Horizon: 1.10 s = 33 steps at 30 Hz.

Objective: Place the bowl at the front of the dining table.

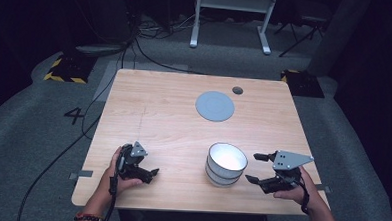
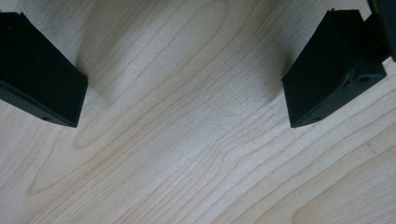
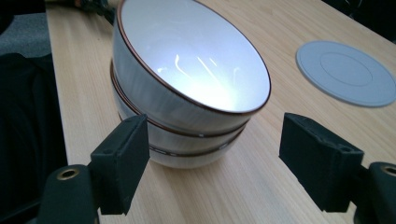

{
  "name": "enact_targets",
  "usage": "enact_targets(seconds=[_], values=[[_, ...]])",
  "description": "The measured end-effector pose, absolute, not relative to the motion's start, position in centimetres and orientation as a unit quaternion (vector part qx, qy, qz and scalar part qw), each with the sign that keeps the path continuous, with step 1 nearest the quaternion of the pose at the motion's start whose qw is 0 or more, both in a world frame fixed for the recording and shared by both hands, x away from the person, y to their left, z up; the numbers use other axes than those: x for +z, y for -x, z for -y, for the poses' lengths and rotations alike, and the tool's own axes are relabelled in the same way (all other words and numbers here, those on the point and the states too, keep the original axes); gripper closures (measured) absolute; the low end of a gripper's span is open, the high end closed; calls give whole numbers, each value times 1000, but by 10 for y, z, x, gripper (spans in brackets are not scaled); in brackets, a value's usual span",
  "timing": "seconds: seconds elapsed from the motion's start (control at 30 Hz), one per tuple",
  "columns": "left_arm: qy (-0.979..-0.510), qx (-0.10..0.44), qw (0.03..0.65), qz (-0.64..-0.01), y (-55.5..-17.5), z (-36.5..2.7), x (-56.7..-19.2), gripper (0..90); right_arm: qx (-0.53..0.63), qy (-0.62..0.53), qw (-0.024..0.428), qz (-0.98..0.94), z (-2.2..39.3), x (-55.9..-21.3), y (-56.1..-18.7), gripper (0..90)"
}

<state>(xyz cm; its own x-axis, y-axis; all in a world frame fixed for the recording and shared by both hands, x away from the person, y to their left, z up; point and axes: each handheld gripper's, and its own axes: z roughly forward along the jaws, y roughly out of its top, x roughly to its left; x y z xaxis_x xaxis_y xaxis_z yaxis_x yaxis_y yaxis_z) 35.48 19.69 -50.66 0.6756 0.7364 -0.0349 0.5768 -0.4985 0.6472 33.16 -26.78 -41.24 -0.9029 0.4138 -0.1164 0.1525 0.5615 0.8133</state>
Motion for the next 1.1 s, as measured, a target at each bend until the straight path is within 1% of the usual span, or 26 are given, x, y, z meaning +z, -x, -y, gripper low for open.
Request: enact_targets(seconds=[0.4, 0.57, 0.77, 0.9, 1.0, 1.1], values=[[-857, 124, 322, -383, -355, -197, -507, 0, 444, -129, 125, -878, 251, -401, -332, 251], [-857, 130, 321, -381, -355, -197, -506, 0, 433, -116, 115, -886, 240, -402, -334, 255], [-857, 124, 323, -383, -355, -197, -507, 0, 423, -107, 94, -895, 227, -407, -339, 264], [-857, 124, 322, -383, -355, -197, -507, 0, 424, -105, 79, -896, 221, -411, -342, 293], [-857, 124, 322, -383, -355, -197, -507, 0, 427, -104, 54, -896, 218, -412, -345, 345], [-857, 124, 322, -383, -355, -197, -507, 1, 420, -99, 50, -901, 214, -413, -347, 392]])
